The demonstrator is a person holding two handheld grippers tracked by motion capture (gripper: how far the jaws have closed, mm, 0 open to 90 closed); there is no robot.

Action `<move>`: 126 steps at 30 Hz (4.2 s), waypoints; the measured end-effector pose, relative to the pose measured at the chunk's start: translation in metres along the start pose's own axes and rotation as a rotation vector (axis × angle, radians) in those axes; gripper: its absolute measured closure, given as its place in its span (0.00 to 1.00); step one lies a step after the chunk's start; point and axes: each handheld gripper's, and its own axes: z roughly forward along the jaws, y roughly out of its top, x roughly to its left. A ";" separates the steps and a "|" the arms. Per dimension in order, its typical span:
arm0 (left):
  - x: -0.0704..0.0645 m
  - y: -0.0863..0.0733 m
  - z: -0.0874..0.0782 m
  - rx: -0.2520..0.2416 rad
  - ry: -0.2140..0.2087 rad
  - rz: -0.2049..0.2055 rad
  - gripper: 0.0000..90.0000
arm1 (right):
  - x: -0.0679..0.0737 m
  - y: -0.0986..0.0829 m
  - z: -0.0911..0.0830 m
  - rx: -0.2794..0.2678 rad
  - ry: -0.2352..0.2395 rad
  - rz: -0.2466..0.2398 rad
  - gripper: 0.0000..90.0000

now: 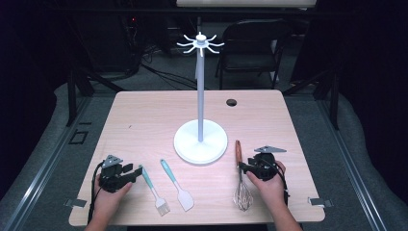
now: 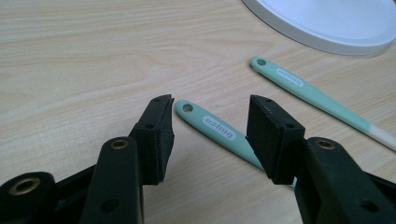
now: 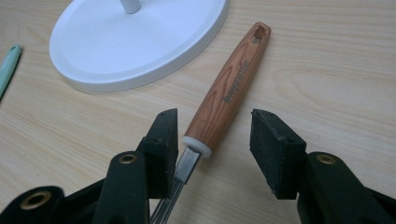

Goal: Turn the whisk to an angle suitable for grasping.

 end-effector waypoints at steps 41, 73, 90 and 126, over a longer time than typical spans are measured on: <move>0.004 0.001 -0.006 -0.015 -0.021 0.001 0.56 | 0.000 0.019 0.026 0.234 -0.138 0.047 0.76; 0.007 0.000 -0.004 -0.012 -0.014 -0.002 0.56 | -0.020 0.028 0.025 0.292 -0.025 0.196 0.75; 0.007 0.000 -0.005 -0.014 -0.017 -0.002 0.56 | -0.009 0.027 0.015 0.240 -0.067 0.111 0.76; -0.048 0.031 -0.016 -0.126 -0.138 0.015 0.58 | 0.049 0.011 -0.037 -0.193 0.023 -0.221 0.76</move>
